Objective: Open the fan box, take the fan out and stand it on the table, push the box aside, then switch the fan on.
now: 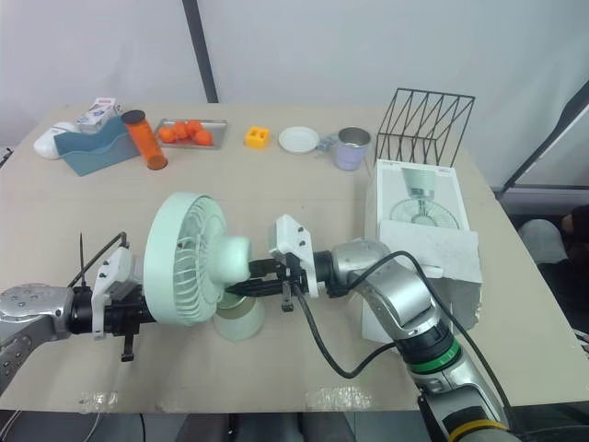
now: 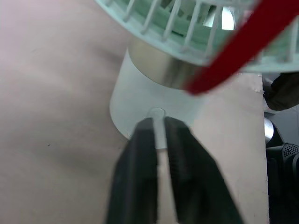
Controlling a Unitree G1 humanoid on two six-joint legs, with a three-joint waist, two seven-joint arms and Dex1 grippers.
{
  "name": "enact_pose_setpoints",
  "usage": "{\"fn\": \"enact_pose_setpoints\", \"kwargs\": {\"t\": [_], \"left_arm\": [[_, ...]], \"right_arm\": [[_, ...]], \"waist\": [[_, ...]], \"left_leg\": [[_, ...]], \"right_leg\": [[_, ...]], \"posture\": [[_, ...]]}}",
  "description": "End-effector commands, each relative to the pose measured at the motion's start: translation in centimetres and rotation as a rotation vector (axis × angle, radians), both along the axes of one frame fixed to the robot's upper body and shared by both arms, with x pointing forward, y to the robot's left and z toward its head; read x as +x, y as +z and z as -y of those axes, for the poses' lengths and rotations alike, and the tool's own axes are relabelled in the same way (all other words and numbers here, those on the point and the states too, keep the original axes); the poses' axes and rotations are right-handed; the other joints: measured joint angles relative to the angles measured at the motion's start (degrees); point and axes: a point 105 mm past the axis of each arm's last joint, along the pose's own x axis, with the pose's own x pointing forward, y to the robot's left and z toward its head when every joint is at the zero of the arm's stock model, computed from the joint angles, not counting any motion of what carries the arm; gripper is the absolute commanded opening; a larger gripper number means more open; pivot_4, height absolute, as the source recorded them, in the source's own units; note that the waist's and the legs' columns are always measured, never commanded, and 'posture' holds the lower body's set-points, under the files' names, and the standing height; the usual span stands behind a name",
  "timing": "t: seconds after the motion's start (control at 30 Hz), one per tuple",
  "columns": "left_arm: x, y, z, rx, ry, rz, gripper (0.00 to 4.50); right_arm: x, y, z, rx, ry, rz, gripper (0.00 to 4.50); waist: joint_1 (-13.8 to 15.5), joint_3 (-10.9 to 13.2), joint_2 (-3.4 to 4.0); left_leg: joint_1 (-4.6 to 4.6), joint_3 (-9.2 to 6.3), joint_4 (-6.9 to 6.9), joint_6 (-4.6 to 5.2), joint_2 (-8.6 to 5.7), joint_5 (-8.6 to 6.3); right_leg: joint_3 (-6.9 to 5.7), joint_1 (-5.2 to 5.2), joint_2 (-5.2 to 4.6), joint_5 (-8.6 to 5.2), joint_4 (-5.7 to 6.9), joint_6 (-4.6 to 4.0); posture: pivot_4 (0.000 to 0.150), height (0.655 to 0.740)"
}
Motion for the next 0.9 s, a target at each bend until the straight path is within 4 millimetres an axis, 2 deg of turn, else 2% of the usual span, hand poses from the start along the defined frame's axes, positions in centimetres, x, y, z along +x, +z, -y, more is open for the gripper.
{"fn": "enact_pose_setpoints", "kwargs": {"t": [0.03,0.57,0.9], "left_arm": [[0.2,-0.1,0.4,-0.01,0.01,0.03,0.03],[0.8,-0.9,2.2,-0.048,0.04,0.05,0.03],[-0.3,-0.9,3.0,-0.086,-0.003,0.014,0.03]], "right_arm": [[-0.2,1.1,-0.4,0.023,0.035,0.078,0.41],[-0.4,0.1,-0.3,0.014,0.026,0.072,0.41],[-0.5,-0.1,0.0,0.015,0.018,0.063,0.41]], "waist": [[0.0,0.0,0.0],[0.0,0.0,-0.02],[0.0,-0.1,-0.06]], "left_leg": [[0.0,0.0,0.0,0.0,0.0,0.0],[0.1,-0.01,0.08,-0.01,0.02,0.0],[0.13,-0.03,0.11,-0.01,0.02,0.0]], "right_leg": [[0.0,0.0,0.0,0.0,0.0,0.0],[-0.01,0.1,0.03,0.02,0.12,-0.03],[-0.03,0.16,0.02,0.02,0.12,-0.03]], "posture": [[0.15,0.74],[0.15,0.74],[0.15,0.74]]}}
